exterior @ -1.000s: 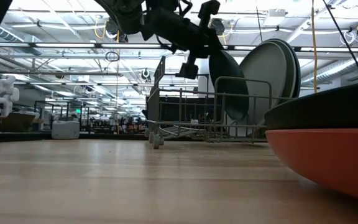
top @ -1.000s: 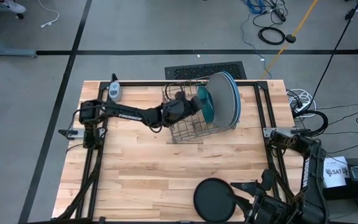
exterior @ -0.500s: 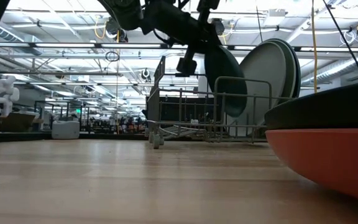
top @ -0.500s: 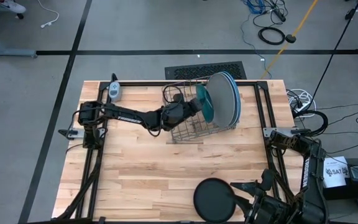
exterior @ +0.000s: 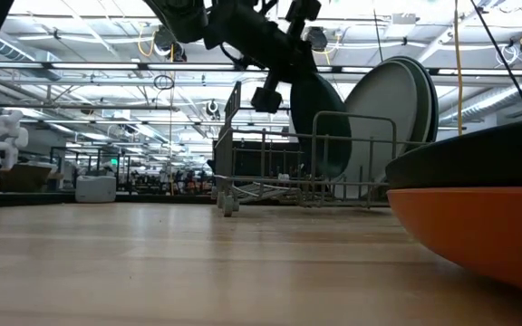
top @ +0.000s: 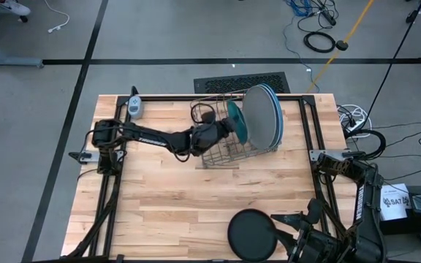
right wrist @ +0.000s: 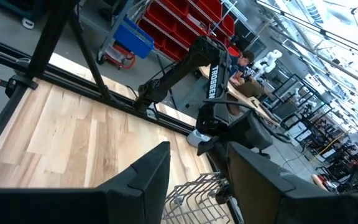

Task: Sort dishes
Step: Put the green plate in the dish rack

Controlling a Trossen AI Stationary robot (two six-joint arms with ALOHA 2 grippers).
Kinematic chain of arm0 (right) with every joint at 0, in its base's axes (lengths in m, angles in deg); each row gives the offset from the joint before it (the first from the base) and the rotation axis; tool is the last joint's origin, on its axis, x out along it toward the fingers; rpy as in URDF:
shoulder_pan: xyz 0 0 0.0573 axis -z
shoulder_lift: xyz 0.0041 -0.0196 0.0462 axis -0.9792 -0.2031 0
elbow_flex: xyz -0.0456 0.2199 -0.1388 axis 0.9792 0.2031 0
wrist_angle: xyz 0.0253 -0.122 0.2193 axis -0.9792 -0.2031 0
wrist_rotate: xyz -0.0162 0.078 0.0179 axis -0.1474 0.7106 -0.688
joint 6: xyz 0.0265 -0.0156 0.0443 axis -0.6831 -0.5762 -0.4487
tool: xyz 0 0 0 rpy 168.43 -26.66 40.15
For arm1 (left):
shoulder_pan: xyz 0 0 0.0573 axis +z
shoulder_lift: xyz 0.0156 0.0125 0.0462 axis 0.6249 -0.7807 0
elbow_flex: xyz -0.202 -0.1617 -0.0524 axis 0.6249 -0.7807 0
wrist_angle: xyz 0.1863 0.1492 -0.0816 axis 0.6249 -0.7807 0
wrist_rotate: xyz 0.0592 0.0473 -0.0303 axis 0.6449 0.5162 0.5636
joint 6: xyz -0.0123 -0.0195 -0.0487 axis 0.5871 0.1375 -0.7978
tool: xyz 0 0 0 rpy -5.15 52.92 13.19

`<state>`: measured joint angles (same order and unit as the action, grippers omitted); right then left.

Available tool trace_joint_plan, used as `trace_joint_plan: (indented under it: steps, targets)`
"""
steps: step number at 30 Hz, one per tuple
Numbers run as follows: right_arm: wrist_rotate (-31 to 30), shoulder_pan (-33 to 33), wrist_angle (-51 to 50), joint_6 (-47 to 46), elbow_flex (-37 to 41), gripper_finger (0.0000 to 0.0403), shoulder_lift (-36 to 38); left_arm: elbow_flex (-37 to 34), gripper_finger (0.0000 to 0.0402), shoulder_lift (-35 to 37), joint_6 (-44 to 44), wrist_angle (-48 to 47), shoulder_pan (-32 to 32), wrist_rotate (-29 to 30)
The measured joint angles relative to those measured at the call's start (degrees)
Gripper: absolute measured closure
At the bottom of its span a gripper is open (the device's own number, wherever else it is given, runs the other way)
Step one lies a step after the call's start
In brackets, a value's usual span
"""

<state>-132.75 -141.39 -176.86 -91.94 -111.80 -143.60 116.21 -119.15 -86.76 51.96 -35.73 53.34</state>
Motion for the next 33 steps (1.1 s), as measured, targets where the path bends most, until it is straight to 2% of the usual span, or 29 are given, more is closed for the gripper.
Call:
trace_joint_plan:
  steps: [9, 17, 22, 27, 33]
  targets:
    - [0.0, 0.0, 0.0, 0.0, 0.0, 0.025, 0.0, 0.0, 0.0401, -2.8, -4.9, 0.6, 0.3, -3.4]
    - [0.0, 0.0, 0.0, 0.0, 0.0, 0.025, 0.0, 0.1, 0.0401, -4.1, -5.1, 0.9, 0.8, -4.5]
    - [0.0, 0.0, 0.0, 0.0, 0.0, 0.025, 0.0, 0.1, 0.0398, -4.2, -5.1, 0.8, 2.1, -7.4]
    - [0.0, 0.0, 0.0, -0.1, 0.0, 0.025, 0.0, 0.1, 0.0362, -4.2, -5.0, 0.9, 4.0, -14.4]
    - [0.0, 0.0, 0.0, -0.1, 0.0, 0.025, 0.0, 0.1, 0.0316, -4.3, -4.9, 0.4, 4.7, -18.9]
